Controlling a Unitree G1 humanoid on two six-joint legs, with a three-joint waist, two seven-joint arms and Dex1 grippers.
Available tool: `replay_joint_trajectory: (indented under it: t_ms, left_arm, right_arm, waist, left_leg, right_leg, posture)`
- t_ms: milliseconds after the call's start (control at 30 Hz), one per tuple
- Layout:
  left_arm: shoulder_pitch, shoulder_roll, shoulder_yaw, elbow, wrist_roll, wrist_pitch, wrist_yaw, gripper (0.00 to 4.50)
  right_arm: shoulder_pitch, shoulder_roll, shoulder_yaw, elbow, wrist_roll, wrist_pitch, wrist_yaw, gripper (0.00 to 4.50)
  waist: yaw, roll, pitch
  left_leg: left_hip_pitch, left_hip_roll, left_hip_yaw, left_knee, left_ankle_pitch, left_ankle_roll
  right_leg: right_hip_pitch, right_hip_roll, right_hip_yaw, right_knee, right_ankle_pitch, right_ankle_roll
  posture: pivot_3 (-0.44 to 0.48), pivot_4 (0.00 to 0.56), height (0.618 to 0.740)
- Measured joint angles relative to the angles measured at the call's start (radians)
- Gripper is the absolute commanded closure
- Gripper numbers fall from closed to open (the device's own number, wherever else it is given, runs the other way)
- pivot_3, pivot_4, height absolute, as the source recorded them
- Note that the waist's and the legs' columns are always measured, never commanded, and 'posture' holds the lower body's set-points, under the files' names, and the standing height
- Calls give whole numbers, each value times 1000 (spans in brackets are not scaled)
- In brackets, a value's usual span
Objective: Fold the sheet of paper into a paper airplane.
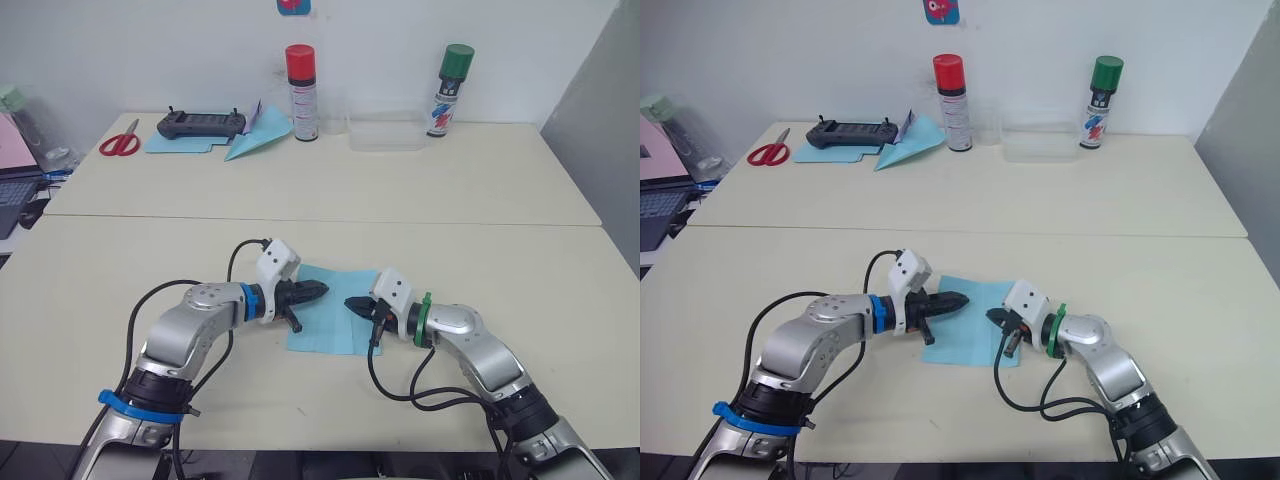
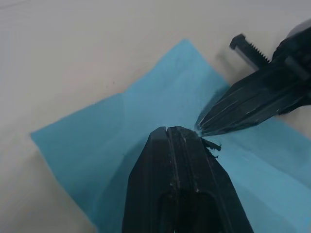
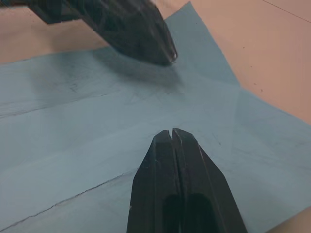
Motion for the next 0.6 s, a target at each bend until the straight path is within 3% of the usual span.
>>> replay_joint_trajectory:
  t_ms: [200, 400, 600]
  left_arm:
    - [-17, -4, -8, 102, 74, -89, 27, 4500]
    - [-69, 22, 62, 235, 113, -156, 63, 4500]
    - [-112, -43, 136, 297, 92, -215, 91, 4500]
  right_arm:
    - [3, -4, 1, -7, -6, 2, -4, 4472]
    - [7, -10, 1, -12, -7, 2, -5, 4472]
    - [6, -10, 0, -13, -7, 2, -5, 4472]
  waist:
    - [0, 0, 0]
    - [0, 0, -1]
    - [1, 0, -1]
  left_leg:
    - [0, 0, 0, 0, 0, 0]
    - [1, 0, 0, 0, 0, 0]
    - [0, 0, 0, 0, 0, 0]
  right_leg:
    - [0, 0, 0, 0, 0, 0]
    - [0, 0, 0, 0, 0, 0]
    - [0, 0, 0, 0, 0, 0]
  posture:
    - [0, 150, 740]
    - [0, 150, 740]
    - [0, 150, 740]
